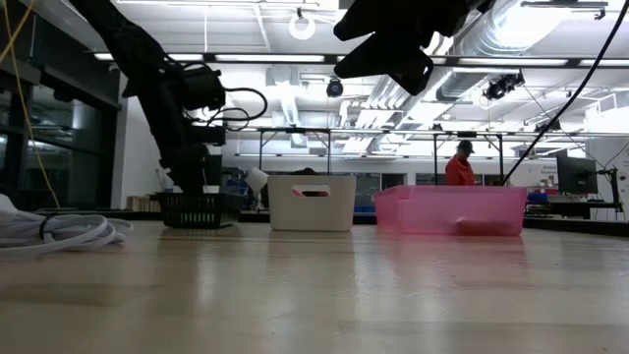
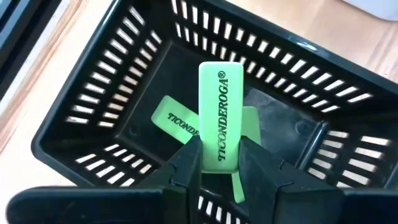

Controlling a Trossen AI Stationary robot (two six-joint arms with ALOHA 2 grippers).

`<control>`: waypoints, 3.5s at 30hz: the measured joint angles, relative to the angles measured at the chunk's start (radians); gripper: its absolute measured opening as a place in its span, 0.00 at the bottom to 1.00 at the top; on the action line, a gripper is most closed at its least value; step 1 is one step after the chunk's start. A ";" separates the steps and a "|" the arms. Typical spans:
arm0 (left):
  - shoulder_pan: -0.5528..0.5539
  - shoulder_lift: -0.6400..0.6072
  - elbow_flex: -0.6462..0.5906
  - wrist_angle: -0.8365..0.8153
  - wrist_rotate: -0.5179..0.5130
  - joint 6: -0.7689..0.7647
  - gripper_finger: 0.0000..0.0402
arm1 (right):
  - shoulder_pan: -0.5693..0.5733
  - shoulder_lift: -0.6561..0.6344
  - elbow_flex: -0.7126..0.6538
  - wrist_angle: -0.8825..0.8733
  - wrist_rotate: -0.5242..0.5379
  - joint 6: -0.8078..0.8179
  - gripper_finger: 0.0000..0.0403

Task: Pick & Place School Supplies
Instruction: Put the eraser into the black bin

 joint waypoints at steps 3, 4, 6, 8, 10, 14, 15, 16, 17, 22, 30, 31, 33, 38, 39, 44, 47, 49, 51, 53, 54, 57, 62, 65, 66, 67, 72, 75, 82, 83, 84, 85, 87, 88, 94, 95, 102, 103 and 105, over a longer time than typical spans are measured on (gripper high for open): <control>0.000 0.000 0.000 0.000 0.000 0.000 0.21 | 0.000 0.000 0.000 0.000 0.000 0.000 0.41; -0.001 0.000 0.000 -0.001 0.000 0.000 0.21 | 0.000 0.000 0.000 0.000 0.000 0.000 0.41; -0.001 0.000 0.000 -0.001 -0.004 -0.001 0.21 | 0.000 0.000 0.000 0.000 0.000 0.000 0.41; -0.001 0.000 0.000 -0.001 -0.019 -0.002 0.21 | 0.000 0.000 0.000 0.000 0.000 0.000 0.41; -0.001 0.000 0.000 -0.001 -0.037 -0.002 0.21 | 0.000 0.000 0.000 0.000 0.000 0.000 0.41; -0.001 0.000 0.000 -0.001 -0.056 -0.002 0.26 | 0.000 0.000 0.000 0.000 0.000 0.000 0.41; -0.001 0.000 0.000 -0.001 -0.056 -0.002 0.28 | 0.000 0.000 0.000 0.000 0.000 0.000 0.41; -0.001 0.000 0.000 -0.001 -0.056 -0.002 0.29 | 0.000 0.000 0.000 0.000 0.000 0.000 0.41; -0.001 0.000 0.000 -0.001 -0.056 -0.002 0.31 | 0.000 0.000 0.000 0.000 0.000 0.000 0.41; -0.001 0.000 0.000 -0.001 -0.055 -0.002 0.34 | 0.000 0.000 0.000 0.000 0.000 0.000 0.41; -0.001 -0.002 0.007 0.015 -0.055 0.010 0.35 | 0.000 0.000 0.000 0.000 0.000 0.000 0.41; -0.002 -0.006 0.012 0.016 -0.056 0.017 0.35 | 0.000 0.000 0.000 0.000 0.000 0.000 0.41; -0.010 -0.016 0.025 0.018 -0.056 0.021 0.35 | 0.000 0.000 0.000 0.000 0.000 0.000 0.41; -0.052 -0.063 0.057 0.019 -0.056 0.021 0.35 | 0.000 0.000 0.000 -0.001 0.002 -0.009 0.41; -0.066 -0.074 0.061 0.018 -0.056 0.020 0.35 | 0.000 0.000 0.000 -0.001 0.002 -0.016 0.41; -0.177 -0.126 0.074 -0.026 -0.056 -0.011 0.35 | 0.000 0.000 0.000 -0.001 0.000 -0.055 0.41; -0.273 -0.151 0.075 -0.032 -0.055 -0.046 0.35 | 0.000 0.000 0.000 -0.002 -0.008 -0.092 0.41; -0.341 -0.161 0.075 -0.032 -0.055 -0.071 0.35 | 0.000 0.000 0.000 -0.008 -0.033 -0.097 0.41; -0.411 -0.162 0.075 -0.032 -0.055 -0.097 0.35 | 0.000 0.000 0.000 -0.033 -0.053 -0.097 0.41; -0.476 -0.162 0.075 -0.032 -0.053 -0.123 0.35 | 0.000 0.000 0.000 -0.077 -0.055 -0.097 0.41; -0.507 -0.162 0.075 -0.030 -0.053 -0.139 0.35 | 0.000 0.000 0.000 -0.101 -0.056 -0.097 0.41; -0.595 -0.162 0.075 -0.027 -0.054 -0.192 0.35 | 0.008 0.000 0.000 -0.182 -0.059 -0.089 0.41; -0.726 -0.162 0.075 0.012 -0.054 -0.277 0.35 | 0.037 0.000 0.000 -0.266 -0.123 -0.064 0.41; -0.789 -0.161 0.075 0.044 -0.054 -0.308 0.35 | 0.064 0.000 0.000 -0.282 -0.173 -0.035 0.41; -0.807 -0.161 0.075 0.058 -0.054 -0.322 0.35 | 0.075 0.000 0.000 -0.281 -0.187 -0.034 0.41; -0.824 -0.160 0.075 0.072 -0.054 -0.334 0.35 | 0.089 0.000 0.000 -0.281 -0.196 -0.035 0.41; -0.893 -0.136 0.076 0.130 -0.055 -0.409 0.35 | 0.152 0.000 0.000 -0.285 -0.258 -0.042 0.41; -0.930 -0.118 0.076 0.140 -0.055 -0.443 0.35 | 0.195 0.000 0.000 -0.306 -0.266 -0.038 0.41; -1.004 -0.035 0.076 0.228 -0.055 -0.453 0.35 | 0.272 -0.006 0.000 -0.418 -0.264 0.041 0.41; -1.013 -0.018 0.076 0.258 -0.055 -0.453 0.35 | 0.280 -0.006 0.000 -0.431 -0.266 0.057 0.41; -1.021 -0.001 0.076 0.292 -0.054 -0.453 0.35 | 0.292 -0.006 0.000 -0.447 -0.266 0.068 0.41; -1.027 0.011 0.076 0.306 -0.054 -0.453 0.35 | 0.303 -0.007 0.000 -0.469 -0.264 0.075 0.41; -1.039 0.044 0.076 0.356 -0.054 -0.453 0.35 | 0.331 -0.008 0.000 -0.497 -0.261 0.091 0.41; -1.043 0.061 0.076 0.380 -0.054 -0.453 0.35 | 0.343 -0.008 0.000 -0.516 -0.261 0.096 0.41; -1.049 0.132 0.074 0.440 -0.051 -0.460 0.35 | 0.406 -0.008 0.000 -0.612 -0.246 0.054 0.41; -1.049 0.146 0.075 0.469 -0.052 -0.472 0.35 | 0.418 -0.008 0.000 -0.621 -0.228 0.033 0.41; -1.043 0.162 0.074 0.503 -0.051 -0.542 0.35 | 0.473 -0.007 0.000 -0.645 -0.115 -0.211 0.41; -1.043 0.163 0.074 0.524 -0.052 -0.542 0.35 | 0.480 -0.007 0.000 -0.644 -0.099 -0.248 0.41; -1.043 0.164 0.076 0.541 -0.053 -0.544 0.35 | 0.489 -0.006 -0.001 -0.657 -0.076 -0.310 0.41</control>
